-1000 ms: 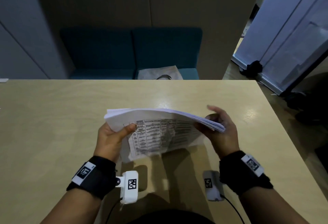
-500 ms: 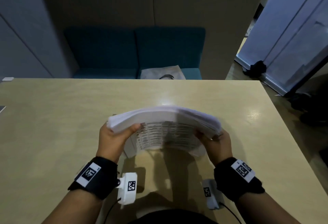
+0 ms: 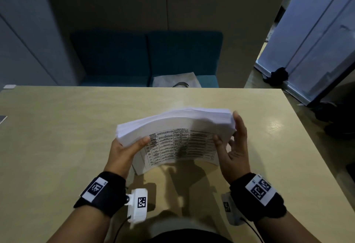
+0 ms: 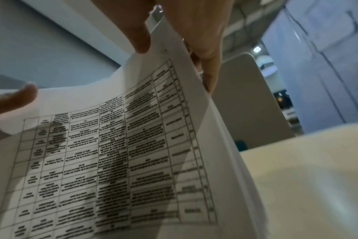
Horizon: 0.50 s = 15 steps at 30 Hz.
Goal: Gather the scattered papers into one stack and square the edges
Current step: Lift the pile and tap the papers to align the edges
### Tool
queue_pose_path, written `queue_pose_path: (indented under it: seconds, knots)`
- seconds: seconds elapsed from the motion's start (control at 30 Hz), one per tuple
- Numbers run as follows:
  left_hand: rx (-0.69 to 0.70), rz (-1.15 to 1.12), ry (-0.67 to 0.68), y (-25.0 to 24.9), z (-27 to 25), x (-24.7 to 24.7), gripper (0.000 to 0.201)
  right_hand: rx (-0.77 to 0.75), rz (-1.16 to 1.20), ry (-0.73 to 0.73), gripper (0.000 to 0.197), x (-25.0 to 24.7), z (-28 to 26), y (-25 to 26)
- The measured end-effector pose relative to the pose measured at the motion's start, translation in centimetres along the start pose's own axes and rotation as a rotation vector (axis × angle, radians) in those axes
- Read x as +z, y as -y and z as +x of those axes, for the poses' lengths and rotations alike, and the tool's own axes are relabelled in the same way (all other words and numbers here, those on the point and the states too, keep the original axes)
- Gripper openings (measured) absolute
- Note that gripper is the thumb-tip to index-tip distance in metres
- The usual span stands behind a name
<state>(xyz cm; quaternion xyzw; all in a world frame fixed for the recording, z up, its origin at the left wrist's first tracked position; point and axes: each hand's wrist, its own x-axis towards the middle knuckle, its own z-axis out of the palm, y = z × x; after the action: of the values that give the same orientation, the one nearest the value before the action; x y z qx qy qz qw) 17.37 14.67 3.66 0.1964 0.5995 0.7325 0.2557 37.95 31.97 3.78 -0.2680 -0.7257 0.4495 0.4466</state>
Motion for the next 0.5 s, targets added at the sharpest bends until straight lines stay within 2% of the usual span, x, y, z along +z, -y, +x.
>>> queue_pose_path:
  seconds: [0.07,0.1,0.2,0.3,0.4,0.5]
  knots:
    - [0.024,-0.003,-0.011,-0.35,-0.13,0.5,0.071,-0.154,-0.142,0.013,0.055,0.04,0.36,0.13]
    - [0.032,-0.006,-0.019,-0.43,-0.12,0.62,0.074,-0.175,-0.195,0.017,0.049,0.02,0.53,0.14]
    - [0.042,-0.003,-0.057,-0.77,-0.07,0.84,0.081,-0.147,-0.24,0.015,0.04,0.03,0.65,0.08]
    - [0.046,0.008,-0.141,-0.69,0.08,0.64,0.092,-0.127,-0.229,-0.083,0.043,-0.12,0.49,-0.08]
    - [0.048,0.025,-0.21,-0.53,0.32,0.45,0.087,-0.156,-0.219,-0.104,0.039,-0.04,0.59,0.22]
    - [0.047,0.038,-0.213,-0.56,0.19,0.82,0.082,-0.158,-0.179,-0.15,0.026,0.1,0.72,0.78]
